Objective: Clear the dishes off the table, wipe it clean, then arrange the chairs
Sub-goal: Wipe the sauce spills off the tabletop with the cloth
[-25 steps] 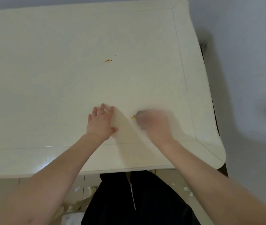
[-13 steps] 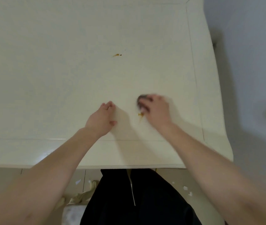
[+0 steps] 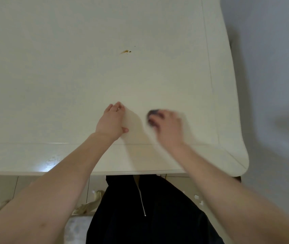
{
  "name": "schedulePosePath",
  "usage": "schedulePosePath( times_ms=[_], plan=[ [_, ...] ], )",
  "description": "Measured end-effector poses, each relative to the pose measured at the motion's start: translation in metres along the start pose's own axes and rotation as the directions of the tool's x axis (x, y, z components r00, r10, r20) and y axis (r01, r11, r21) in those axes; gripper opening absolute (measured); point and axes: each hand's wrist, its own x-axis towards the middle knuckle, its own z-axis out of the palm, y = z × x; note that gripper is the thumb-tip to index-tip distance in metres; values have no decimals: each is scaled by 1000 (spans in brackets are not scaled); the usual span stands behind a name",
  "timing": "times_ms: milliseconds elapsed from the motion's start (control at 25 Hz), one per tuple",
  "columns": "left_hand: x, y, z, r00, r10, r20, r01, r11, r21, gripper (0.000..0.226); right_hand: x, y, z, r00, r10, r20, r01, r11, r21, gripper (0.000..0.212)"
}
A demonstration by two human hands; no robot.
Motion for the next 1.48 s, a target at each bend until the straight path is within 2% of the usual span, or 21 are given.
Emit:
schedulePosePath(
  times_ms=[80,160,200,280,360,400,440,480,560,600,680,720,800,920,1000,1040,1080,1200,1320,1400,1480],
  plan=[
    [-4,4,-1,1000,10,-25,-10,1000,-4,86,-48,-30,15,954,-284,93,277,958,76,30],
    [-15,7,3,996,31,-88,-30,999,13,70,-68,0,5,922,-368,118,354,927,120,28],
    [-20,9,7,993,45,-111,-42,999,29,62,-74,27,-5,948,-311,73,305,949,80,29],
    [-28,9,15,989,51,-137,-49,999,18,55,-85,86,-28,999,-16,-52,16,1000,0,32],
    [-31,7,19,988,49,-148,-52,999,-15,55,-94,114,-45,936,330,-120,-333,943,-3,34],
    [-31,6,21,987,53,-151,-57,998,-25,56,-94,108,-43,889,432,-153,-440,898,-18,34],
    [-31,6,22,986,56,-154,-61,998,-32,58,-91,89,-37,877,447,-177,-459,888,-31,34],
    [-31,6,22,985,60,-161,-66,997,-36,59,-89,63,-28,904,390,-174,-399,917,-21,34],
    [-31,3,23,983,66,-173,-76,996,-51,63,-83,4,-1,985,142,-100,-140,990,27,31],
    [-32,1,23,982,66,-178,-79,995,-67,64,-83,-24,11,999,4,-35,-3,999,48,29],
    [-35,-3,24,979,52,-197,-72,993,-93,64,-85,-52,24,969,-238,70,230,967,108,29],
    [-38,-6,25,977,48,-209,-67,994,-87,63,-84,-43,20,953,-290,93,275,950,145,29],
    [-47,-15,27,972,50,-229,-62,997,-43,61,-90,0,4,972,-234,31,229,965,128,26],
    [-61,-32,29,969,30,-246,-33,999,-9,60,-107,67,-24,992,101,-80,-97,993,60,30],
    [-71,-43,30,971,32,-236,-35,999,-9,60,-114,57,-22,952,290,-95,-292,956,-9,35],
    [-76,-50,30,975,37,-221,-41,999,-15,61,-115,31,-12,945,307,-113,-313,949,-43,37],
    [-80,-54,30,977,42,-207,-47,999,-20,62,-115,0,1,959,260,-111,-268,962,-60,39],
    [-87,-62,31,981,76,-181,-79,997,-10,61,-108,-96,45,1000,-28,0,28,999,18,37],
    [-88,-64,30,982,98,-159,-94,995,29,59,-102,-132,59,961,-265,74,256,961,108,32],
    [-88,-64,30,980,124,-155,-118,992,53,56,-113,-97,47,976,-219,21,214,968,132,28],
    [-85,-59,31,972,168,-162,-159,985,66,49,-135,-42,26,997,-3,-76,13,993,121,29]
  ],
)
